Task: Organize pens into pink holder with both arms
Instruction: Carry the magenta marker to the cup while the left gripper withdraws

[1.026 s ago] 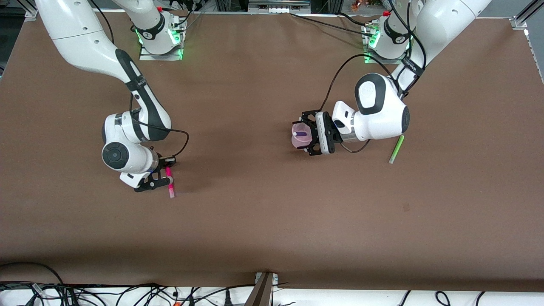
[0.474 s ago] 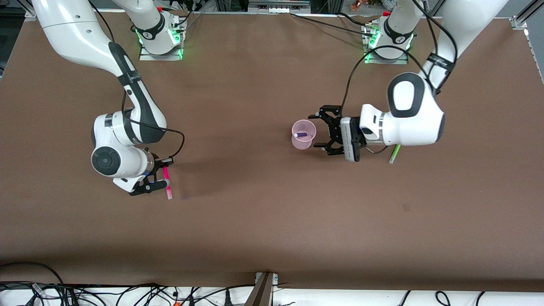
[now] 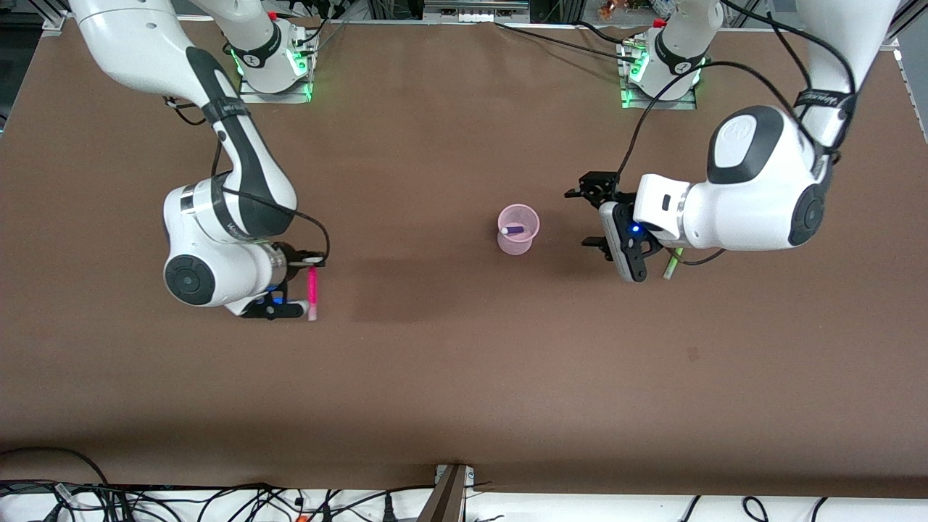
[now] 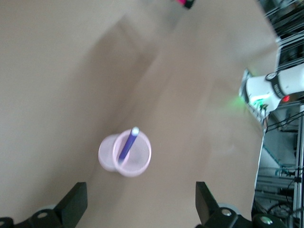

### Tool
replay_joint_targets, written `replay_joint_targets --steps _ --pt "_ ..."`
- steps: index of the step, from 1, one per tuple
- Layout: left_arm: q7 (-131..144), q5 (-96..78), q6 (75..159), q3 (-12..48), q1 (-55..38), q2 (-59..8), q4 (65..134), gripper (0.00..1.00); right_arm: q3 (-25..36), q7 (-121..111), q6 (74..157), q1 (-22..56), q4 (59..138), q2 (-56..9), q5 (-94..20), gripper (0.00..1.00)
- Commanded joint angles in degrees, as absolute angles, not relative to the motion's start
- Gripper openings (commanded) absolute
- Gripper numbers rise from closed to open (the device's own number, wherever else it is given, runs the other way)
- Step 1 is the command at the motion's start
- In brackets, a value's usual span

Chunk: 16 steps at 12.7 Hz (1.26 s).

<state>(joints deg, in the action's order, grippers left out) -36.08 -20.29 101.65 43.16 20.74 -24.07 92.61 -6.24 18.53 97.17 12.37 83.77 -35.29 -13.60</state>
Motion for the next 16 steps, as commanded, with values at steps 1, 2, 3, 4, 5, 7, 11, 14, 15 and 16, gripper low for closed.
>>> replay_joint_targets --steps 1,2,3,4,5,7,11,14,15,16 --pt "-27.45 -9.63 93.81 42.19 21.26 -23.56 87.82 1.0 -5.98 29.49 94.66 14.58 81.83 -35.59 -25.61 0.05" --pt "-25.59 -3.84 92.47 41.84 21.88 -23.47 86.06 1.0 -5.89 33.45 94.66 15.72 81.83 -35.6 -30.62 0.05" --pt "-25.32 1.35 91.5 41.31 22.93 -23.47 84.48 1.0 -5.89 37.66 94.75 16.86 81.83 -35.6 -34.94 0.05" --pt "-24.88 4.36 91.32 40.96 24.24 -23.55 82.98 1.0 -5.98 41.88 95.27 17.75 81.83 -35.68 -38.98 0.05" --pt "-24.53 7.61 91.23 40.43 24.34 -23.55 81.92 1.0 -5.89 45.4 95.88 19.15 81.83 -35.86 -44.07 0.05" --pt "-24.61 13.95 88.35 40.08 24.43 -23.55 78.94 1.0 -5.89 51.12 99.64 21.69 82.0 -36.12 -52.61 0.05" --pt "-24.43 17.49 79.91 40.17 24.26 -23.38 69.81 1.0 -5.89 66.24 115.01 30.65 82.0 -37.88 -67.29 0.05" --pt "-23.48 12.77 79.27 34.57 24.09 -18.57 70.91 1.0 -5.89 72.75 126.87 37.59 82.0 -37.88 -76.0 0.06" --pt "-21.38 8.13 79.8 30.19 23.56 -15.24 73.19 1.0 -5.89 74.86 131.35 40.05 82.09 -37.88 -78.46 0.06" --pt "-18.66 4.26 80.59 25.27 21.81 -11.9 76.08 1.0 -5.89 75.93 134.44 42.08 82.26 -37.88 -79.62 0.06"
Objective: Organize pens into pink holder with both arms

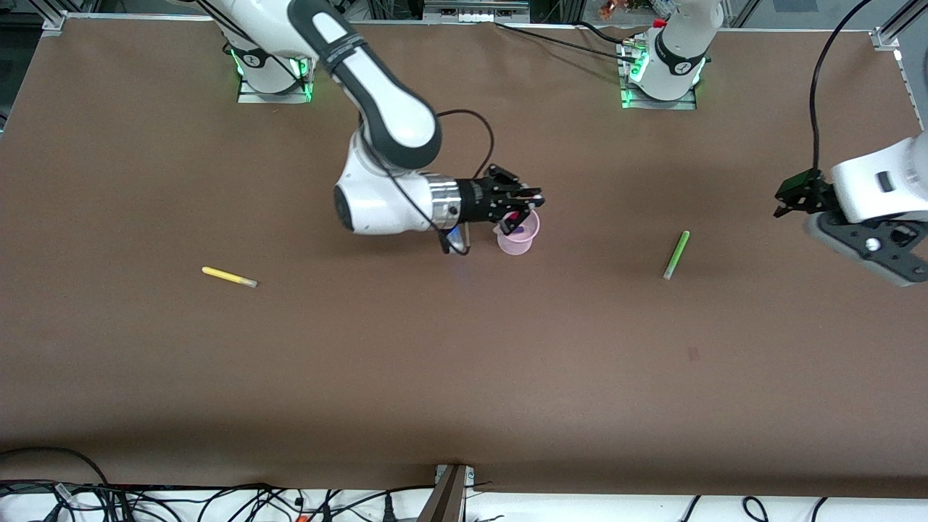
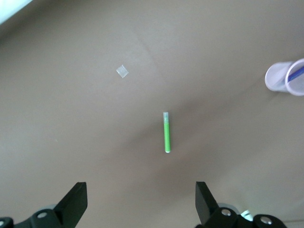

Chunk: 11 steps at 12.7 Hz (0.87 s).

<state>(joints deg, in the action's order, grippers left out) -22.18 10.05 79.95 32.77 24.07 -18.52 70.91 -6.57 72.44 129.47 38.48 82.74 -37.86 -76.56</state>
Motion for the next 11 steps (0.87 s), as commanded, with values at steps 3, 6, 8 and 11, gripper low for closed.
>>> replay_joint_targets --steps 3,6,8,11 --pt "-17.32 3.16 87.69 17.25 19.09 -3.02 85.49 1.0 -5.89 74.72 137.81 45.61 84.71 -37.88 -83.05 0.06" --pt "-6.81 3.08 90.97 5.57 7.16 3.06 92.36 1.0 -5.89 71.38 138.16 45.7 85.96 -38.93 -83.06 0.06" --pt "-5.36 3.34 92.28 1.86 2.65 3.34 93.25 1.0 -5.8 70.67 137.99 45.27 85.52 -39.55 -82.79 0.06" --pt "-6.24 1.68 91.93 1.93 2.99 1.59 93.78 1.0 -5.71 70.84 137.99 45.18 85.08 -39.46 -82.27 0.07"
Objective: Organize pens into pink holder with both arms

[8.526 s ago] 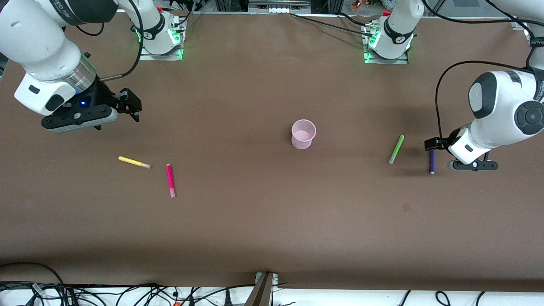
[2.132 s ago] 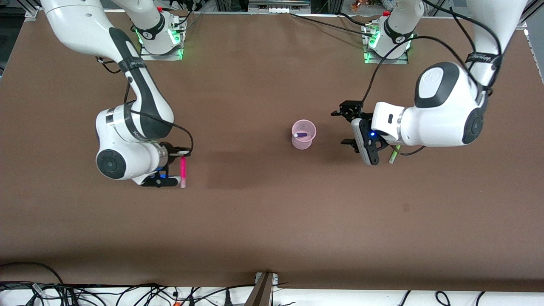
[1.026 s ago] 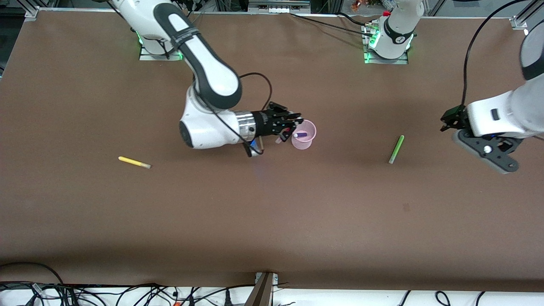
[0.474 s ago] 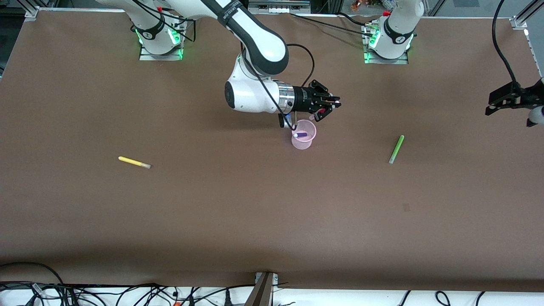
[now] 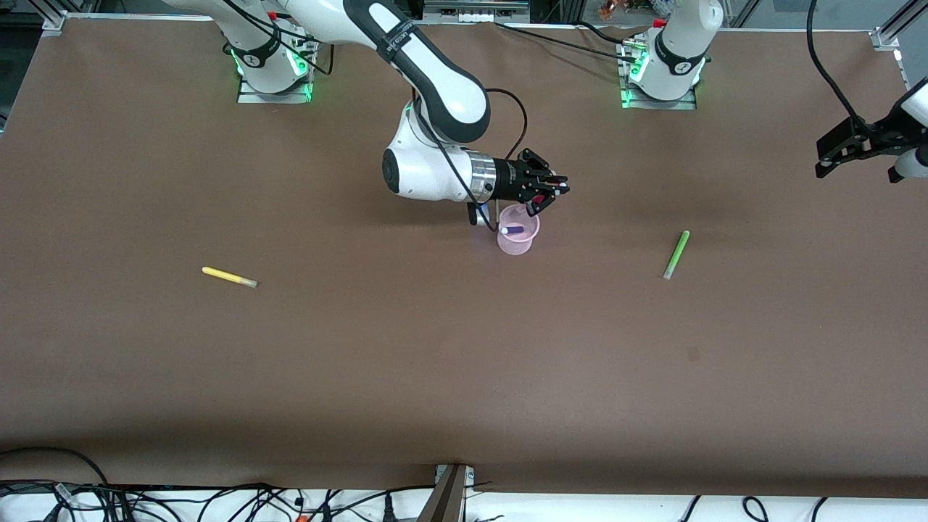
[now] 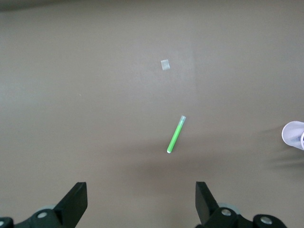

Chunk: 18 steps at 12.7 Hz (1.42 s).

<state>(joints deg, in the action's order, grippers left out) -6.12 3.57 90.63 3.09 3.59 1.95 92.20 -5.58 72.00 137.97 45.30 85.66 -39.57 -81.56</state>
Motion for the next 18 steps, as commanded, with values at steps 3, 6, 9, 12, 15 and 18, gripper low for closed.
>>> replay_joint_targets --steps 3,6,9,12,15,18 --pt "-5.98 -2.9 91.93 2.02 4.66 0.7 93.34 1.0 -5.45 70.49 137.99 45.18 85.08 -39.46 -81.31 0.07" --pt "-5.54 -2.72 91.93 2.37 4.31 0.62 93.16 1.0 -5.36 69.53 137.99 44.65 84.9 -40.6 -80.86 0.07" --pt "-5.45 -2.72 91.93 2.37 4.22 0.62 93.08 1.0 -5.36 68.73 138.08 44.56 84.73 -41.66 -80.95 0.08" --pt "-5.45 -2.72 91.93 2.46 3.87 0.62 93.08 1.0 -5.36 68.73 138.08 44.56 82.45 -43.68 -80.95 0.1" --pt "-5.45 -2.72 91.93 2.46 3.87 0.62 92.99 1.0 -5.36 68.38 137.73 43.6 81.83 -44.03 -81.12 0.51" --pt "-5.54 -2.72 91.93 2.46 3.87 0.62 92.99 1.0 -5.45 67.94 137.37 42.37 81.65 -43.6 -81.04 0.92"
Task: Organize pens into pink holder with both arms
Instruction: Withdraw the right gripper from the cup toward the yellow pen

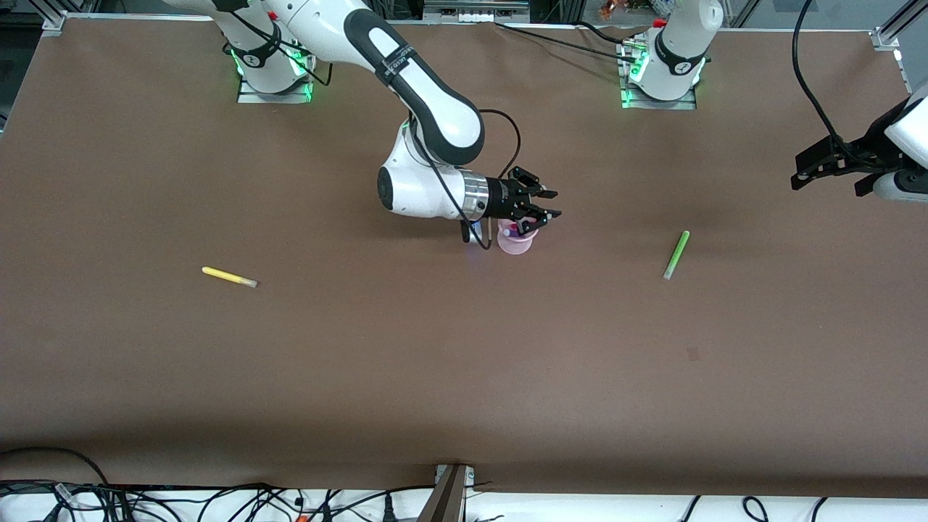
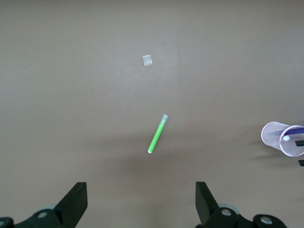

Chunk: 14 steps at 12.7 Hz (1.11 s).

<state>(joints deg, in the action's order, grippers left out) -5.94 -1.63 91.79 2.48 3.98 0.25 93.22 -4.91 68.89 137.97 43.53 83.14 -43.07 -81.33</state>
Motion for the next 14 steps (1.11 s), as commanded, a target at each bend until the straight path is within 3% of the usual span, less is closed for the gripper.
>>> replay_joint_targets --steps 1,5,12,14 --pt "-5.54 -2.72 91.93 2.46 3.87 0.62 92.99 1.0 -5.45 66.63 136.07 41.67 81.65 -43.42 -80.95 0.99" --pt "-5.8 -2.72 91.85 2.46 3.87 0.62 92.99 1.0 -3.79 51.87 121.5 33.25 81.65 -40.71 -76.85 1.0" --pt "-5.8 -2.72 91.85 2.46 3.87 0.62 92.99 1.0 -0.27 39.84 117.7 29.97 77.96 -34.56 -38.01 1.0" --pt "-5.8 -2.72 91.85 2.46 3.87 0.62 92.99 1.0 1.92 36.76 112.27 29.88 77.96 -32.18 -29.66 1.0"
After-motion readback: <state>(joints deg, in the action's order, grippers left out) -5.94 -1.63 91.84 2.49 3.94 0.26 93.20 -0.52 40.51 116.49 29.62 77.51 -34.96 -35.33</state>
